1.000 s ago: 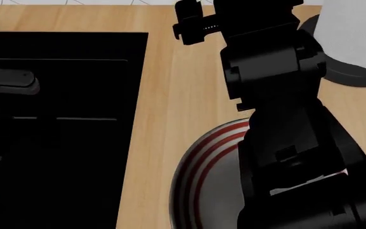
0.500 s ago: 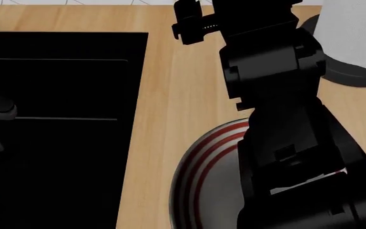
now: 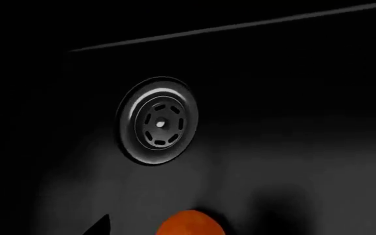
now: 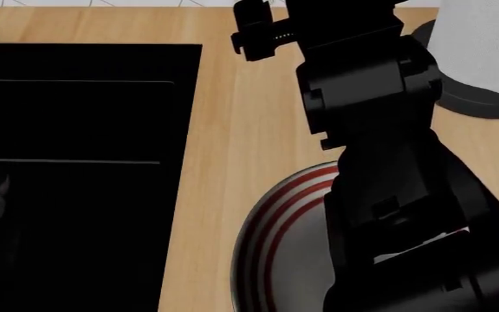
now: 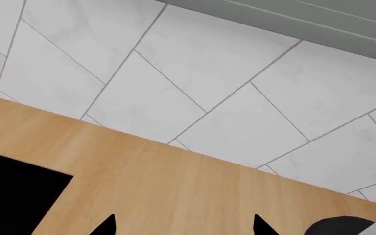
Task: Pick the tangerine from the sink and place it on the plate located on the counter
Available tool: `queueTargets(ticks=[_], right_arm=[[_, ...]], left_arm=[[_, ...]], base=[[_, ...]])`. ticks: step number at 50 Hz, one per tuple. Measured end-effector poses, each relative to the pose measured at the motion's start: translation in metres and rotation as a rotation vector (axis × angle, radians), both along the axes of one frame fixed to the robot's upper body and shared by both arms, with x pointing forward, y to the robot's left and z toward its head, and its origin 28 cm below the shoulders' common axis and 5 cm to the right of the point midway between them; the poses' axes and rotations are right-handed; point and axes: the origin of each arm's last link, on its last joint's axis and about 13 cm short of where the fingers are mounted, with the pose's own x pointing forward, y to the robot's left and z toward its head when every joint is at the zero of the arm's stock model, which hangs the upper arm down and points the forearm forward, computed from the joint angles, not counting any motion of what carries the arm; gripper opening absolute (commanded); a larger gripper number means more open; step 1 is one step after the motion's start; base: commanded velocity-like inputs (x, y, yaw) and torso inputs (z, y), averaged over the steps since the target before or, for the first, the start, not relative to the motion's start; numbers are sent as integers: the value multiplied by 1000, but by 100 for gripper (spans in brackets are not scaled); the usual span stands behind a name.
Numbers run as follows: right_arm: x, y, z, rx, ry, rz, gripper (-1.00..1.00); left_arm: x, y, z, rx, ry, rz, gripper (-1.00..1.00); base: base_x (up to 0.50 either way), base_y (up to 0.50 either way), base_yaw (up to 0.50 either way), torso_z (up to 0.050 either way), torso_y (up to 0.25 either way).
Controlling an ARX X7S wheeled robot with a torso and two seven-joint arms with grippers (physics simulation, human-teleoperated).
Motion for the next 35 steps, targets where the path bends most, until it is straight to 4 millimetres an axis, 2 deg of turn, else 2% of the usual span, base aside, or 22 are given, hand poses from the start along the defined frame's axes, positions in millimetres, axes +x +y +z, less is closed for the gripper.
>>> queueTargets(ticks=[15, 35], right_arm=[[0, 1, -1, -3, 1, 5, 100], [0, 2, -4, -3, 7, 10, 100]], left_arm=[[-5, 4, -11, 6, 40, -7, 100], [0, 10, -25, 2, 73, 7, 100]], base=[[0, 0, 0, 0, 0], [0, 0, 0, 0, 0]])
